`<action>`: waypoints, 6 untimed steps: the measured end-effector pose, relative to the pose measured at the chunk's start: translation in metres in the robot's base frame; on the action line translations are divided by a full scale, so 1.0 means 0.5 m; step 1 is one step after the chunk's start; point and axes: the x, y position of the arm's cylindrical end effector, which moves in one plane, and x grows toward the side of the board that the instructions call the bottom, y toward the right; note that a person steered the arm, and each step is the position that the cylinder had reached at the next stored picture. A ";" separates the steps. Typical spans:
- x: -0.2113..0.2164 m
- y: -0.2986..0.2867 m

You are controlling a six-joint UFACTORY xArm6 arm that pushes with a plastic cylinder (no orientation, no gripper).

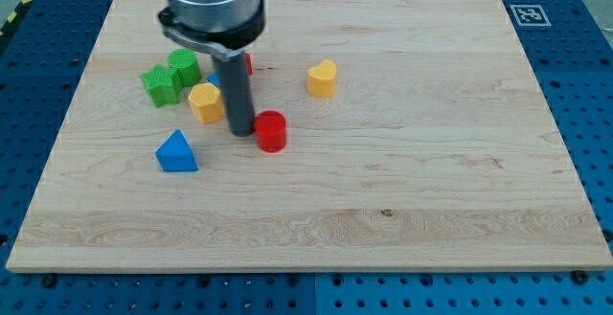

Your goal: Move the red circle below the yellow heart

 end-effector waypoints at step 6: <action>0.058 0.080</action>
